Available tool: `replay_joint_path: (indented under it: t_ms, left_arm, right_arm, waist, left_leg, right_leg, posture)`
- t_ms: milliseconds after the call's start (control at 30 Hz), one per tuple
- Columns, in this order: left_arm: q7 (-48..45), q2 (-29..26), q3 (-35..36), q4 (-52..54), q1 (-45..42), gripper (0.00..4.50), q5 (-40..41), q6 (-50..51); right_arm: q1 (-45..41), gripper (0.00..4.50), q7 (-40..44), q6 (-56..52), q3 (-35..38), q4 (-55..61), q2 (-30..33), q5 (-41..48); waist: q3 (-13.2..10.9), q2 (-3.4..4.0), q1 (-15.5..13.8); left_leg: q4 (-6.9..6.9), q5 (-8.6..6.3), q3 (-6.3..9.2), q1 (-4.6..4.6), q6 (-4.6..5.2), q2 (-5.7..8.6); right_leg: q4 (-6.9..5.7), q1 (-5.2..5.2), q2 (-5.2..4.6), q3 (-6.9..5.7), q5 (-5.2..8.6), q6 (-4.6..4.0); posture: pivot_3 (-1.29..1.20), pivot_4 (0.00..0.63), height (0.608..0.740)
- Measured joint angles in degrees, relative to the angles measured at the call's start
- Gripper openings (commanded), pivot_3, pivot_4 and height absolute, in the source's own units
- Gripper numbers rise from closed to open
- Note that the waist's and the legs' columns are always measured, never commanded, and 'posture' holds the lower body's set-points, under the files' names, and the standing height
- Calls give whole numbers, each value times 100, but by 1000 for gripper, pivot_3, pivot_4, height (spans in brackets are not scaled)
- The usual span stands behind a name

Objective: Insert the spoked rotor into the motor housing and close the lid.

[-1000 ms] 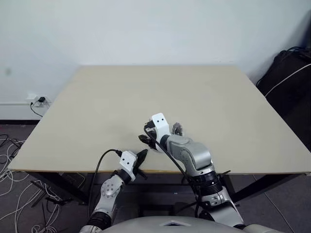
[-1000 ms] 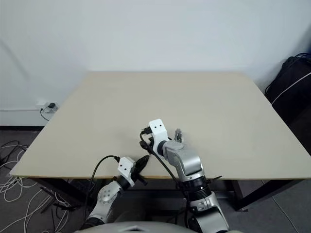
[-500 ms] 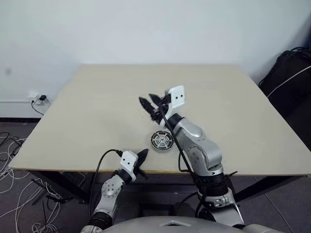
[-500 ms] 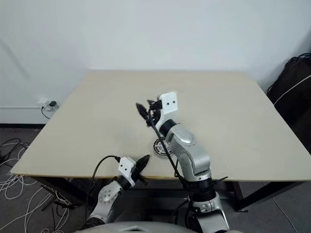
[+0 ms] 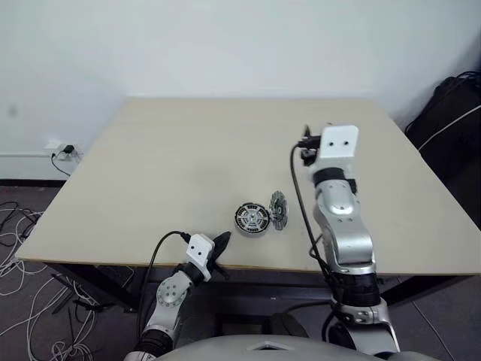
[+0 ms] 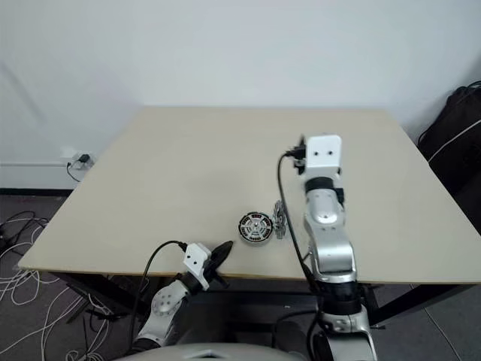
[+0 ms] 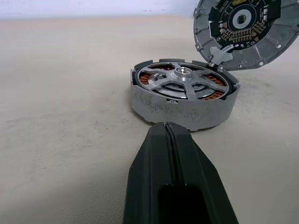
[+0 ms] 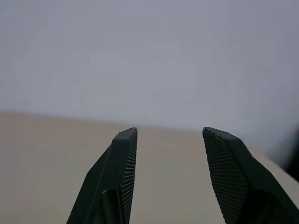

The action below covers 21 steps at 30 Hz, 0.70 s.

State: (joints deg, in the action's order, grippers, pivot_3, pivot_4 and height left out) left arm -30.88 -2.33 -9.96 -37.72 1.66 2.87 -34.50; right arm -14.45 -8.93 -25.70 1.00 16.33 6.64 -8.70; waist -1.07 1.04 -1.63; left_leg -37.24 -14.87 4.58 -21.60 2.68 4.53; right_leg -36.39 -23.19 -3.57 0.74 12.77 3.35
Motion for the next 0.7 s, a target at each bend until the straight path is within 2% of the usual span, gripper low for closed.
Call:
replay_joint_path:
  t_ms: [167,400,500,667,700]
  left_arm:
    - [-67,-20,5,-123,-106,0,2,-4]
    - [-95,-40,22,-130,-125,0,3,83]
    - [-95,-61,8,178,64,0,1,230]
    - [-76,-71,-84,684,309,0,-8,538]
    - [-66,-77,-94,754,341,0,-8,580]
  right_arm:
    - [686,2375,173,-985,18,19,412,-433]
    - [1502,2375,1188,-2293,-637,503,803,-442]
    - [1597,1790,1702,-2715,-960,850,893,-237]
    - [1558,117,1952,-2924,-1016,1073,886,-52]
    - [1540,28,1993,-2970,-1015,1092,883,-3]
  waist:
    - [7,11,-8]
    - [1,8,14]
    - [-9,-6,46]
    - [-20,-21,37]
    - [-24,-29,35]
  left_leg:
    - [-3,11,0,4,20,-1]
    - [-12,8,0,20,15,-4]
    - [-12,-3,1,22,-3,-7]
    - [-11,-9,3,7,3,-6]
    - [-10,-12,4,4,6,-6]
  right_leg:
    - [1,10,0,-1,7,-13]
    - [0,34,-1,-2,15,-22]
    - [4,36,0,-2,15,-21]
    - [34,33,1,-7,-5,13]
    - [41,32,1,-7,-7,17]
  posture:
    - [0,0,740]
    - [0,0,740]
    - [0,0,740]
    - [0,0,740]
    - [0,0,740]
